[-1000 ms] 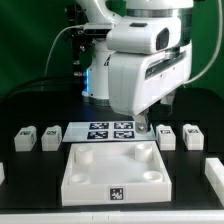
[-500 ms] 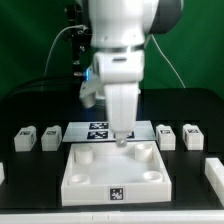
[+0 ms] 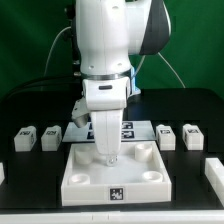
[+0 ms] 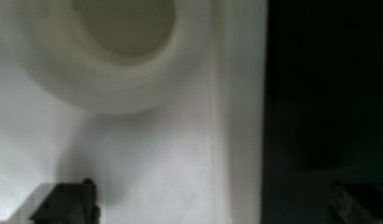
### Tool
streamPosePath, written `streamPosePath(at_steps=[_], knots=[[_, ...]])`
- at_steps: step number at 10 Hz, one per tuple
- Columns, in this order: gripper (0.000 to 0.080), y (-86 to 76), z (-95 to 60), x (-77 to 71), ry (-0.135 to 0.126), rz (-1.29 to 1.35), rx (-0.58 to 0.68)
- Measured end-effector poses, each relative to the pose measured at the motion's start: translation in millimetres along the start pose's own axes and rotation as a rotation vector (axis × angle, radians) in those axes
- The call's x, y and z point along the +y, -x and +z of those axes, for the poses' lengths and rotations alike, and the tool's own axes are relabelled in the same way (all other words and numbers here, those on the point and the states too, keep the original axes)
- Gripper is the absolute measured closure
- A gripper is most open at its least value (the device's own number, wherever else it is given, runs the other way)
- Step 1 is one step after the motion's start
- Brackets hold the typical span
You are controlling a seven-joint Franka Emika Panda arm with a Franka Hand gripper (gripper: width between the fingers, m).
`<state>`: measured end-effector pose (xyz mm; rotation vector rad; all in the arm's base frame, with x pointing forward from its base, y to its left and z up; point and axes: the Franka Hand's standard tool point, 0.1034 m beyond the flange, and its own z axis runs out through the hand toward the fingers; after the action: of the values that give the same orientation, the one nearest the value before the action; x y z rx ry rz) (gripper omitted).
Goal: Assemble one leg
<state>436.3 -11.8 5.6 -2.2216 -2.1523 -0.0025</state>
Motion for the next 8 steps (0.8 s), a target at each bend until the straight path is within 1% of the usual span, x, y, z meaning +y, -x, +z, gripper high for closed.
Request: streamPosePath(at_steps=[1, 2, 3, 4, 5, 6, 7, 8], knots=[[0.015, 0.5, 0.0, -0.1, -0.002, 0.001, 0.0], [0.0266, 0.7, 0.1, -0.2, -0.002, 0.001, 0.0], [0.04, 0.8, 0.1, -0.3, -0.002, 0.002, -0.001], [0.04, 1.0, 0.1, -0.3, -0.002, 0.002, -0.001], [0.0614, 1.0, 0.1, -0.3, -0.002, 0.002, -0.001], [0.0614, 1.1, 0.2, -0.3, -0.002, 0.002, -0.001], [0.0744, 1.1, -0.5, 0.7, 0.002, 0.002, -0.001], [0.0746, 1.2, -0.7, 1.2, 0.004, 0.002, -0.001]])
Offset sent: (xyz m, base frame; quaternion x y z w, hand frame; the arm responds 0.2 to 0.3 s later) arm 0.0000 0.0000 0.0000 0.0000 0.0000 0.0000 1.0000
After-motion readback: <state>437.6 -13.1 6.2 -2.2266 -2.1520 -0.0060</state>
